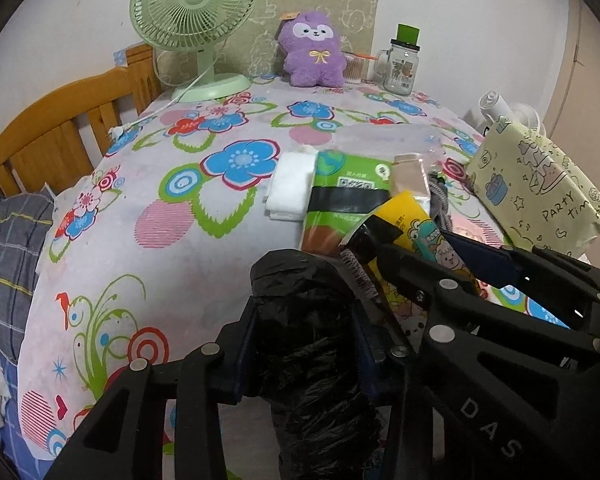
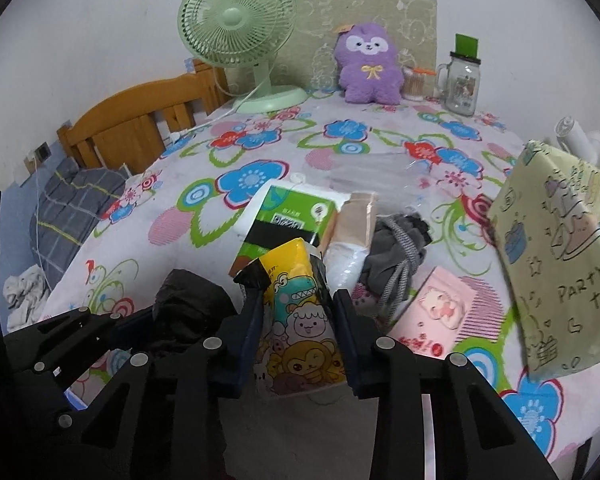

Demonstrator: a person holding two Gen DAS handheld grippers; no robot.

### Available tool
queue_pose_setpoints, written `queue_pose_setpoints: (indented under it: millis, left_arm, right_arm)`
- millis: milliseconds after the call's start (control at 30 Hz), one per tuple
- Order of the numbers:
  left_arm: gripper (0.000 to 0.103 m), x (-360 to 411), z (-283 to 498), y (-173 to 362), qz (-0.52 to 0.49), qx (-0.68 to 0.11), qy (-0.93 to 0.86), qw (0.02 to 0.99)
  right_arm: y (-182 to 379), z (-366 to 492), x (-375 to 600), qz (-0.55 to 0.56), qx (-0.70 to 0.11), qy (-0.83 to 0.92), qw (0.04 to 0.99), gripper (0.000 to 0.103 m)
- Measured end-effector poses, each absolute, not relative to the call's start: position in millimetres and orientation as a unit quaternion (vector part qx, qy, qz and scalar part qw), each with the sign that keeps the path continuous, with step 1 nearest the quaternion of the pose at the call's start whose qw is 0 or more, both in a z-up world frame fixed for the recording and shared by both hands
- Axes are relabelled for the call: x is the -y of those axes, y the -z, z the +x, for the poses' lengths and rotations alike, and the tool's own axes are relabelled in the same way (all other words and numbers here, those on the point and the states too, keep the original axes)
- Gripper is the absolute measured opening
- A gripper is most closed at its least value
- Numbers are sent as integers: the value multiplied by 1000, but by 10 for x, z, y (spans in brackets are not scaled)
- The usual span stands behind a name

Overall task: Organize soft objects
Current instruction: 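Grasp the black umbrella with the left tool while the right tool grasps the yellow snack bag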

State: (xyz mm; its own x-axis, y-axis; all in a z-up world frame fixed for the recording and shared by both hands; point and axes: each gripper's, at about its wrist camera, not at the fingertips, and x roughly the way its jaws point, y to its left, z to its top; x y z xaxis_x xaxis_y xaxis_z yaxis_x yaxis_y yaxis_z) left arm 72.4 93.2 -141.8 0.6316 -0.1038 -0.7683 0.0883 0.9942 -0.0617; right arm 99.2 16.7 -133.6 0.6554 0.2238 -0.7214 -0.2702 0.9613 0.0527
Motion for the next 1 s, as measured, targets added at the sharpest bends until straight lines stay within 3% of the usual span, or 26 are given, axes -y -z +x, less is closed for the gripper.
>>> queue_pose_setpoints:
  millis: [1000]
  left_arm:
    - [43, -455, 850, 1023, 13, -384, 66, 921]
  right_arm:
    - [889, 962, 306, -24, -345, -80, 935, 37]
